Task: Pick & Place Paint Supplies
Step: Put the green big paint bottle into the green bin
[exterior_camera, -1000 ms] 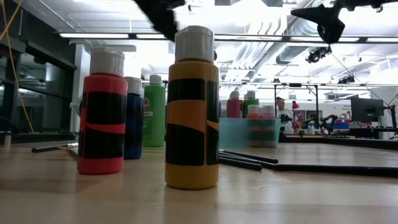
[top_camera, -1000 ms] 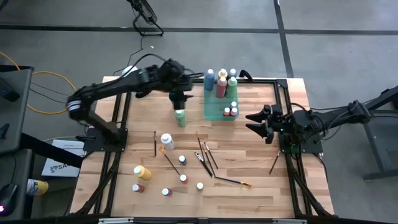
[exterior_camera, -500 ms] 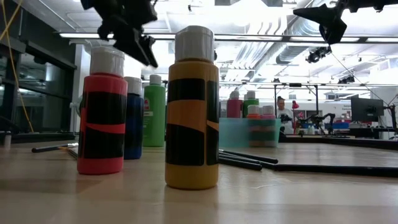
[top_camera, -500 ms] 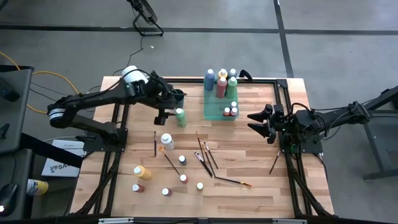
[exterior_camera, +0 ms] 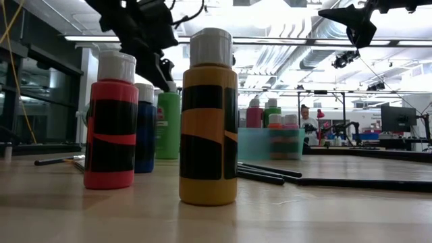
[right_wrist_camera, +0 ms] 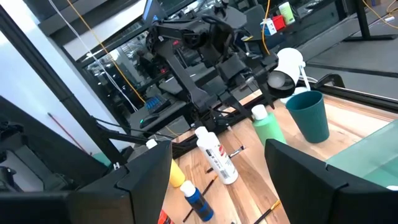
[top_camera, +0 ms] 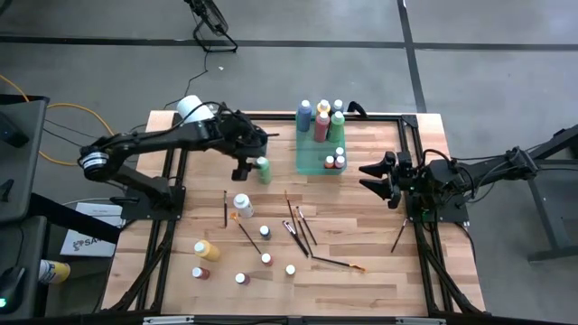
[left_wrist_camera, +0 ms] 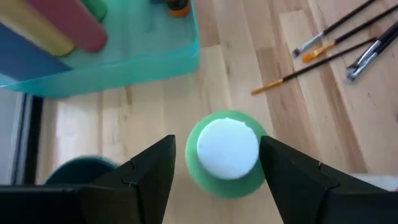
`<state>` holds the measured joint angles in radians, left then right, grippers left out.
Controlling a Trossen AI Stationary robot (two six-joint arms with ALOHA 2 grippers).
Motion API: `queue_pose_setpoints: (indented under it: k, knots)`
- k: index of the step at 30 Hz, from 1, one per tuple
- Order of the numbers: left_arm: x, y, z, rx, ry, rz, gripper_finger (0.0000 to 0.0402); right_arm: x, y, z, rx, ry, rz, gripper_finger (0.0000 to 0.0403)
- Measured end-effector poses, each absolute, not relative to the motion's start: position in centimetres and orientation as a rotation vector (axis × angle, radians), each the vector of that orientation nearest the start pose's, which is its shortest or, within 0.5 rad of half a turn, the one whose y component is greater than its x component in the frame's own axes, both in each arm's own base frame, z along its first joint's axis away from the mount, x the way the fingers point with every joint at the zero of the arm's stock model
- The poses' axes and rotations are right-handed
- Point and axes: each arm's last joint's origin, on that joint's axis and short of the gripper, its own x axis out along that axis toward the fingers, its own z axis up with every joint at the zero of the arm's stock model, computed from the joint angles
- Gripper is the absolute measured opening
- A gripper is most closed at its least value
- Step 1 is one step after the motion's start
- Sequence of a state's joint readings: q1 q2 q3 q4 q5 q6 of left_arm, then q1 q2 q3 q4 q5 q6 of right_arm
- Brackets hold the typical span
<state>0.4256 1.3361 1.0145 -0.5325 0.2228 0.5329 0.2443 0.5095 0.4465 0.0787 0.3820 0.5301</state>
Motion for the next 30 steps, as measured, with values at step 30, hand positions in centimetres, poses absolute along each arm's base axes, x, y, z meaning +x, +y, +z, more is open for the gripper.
queue_pose_setpoints:
  k: [30]
  knots:
    - [27.1,11.7,33.7,0.207,0.544,0.113,0.0113,13.1,2.2,27.7,0.556,-0.032,-0.111,0.0252]
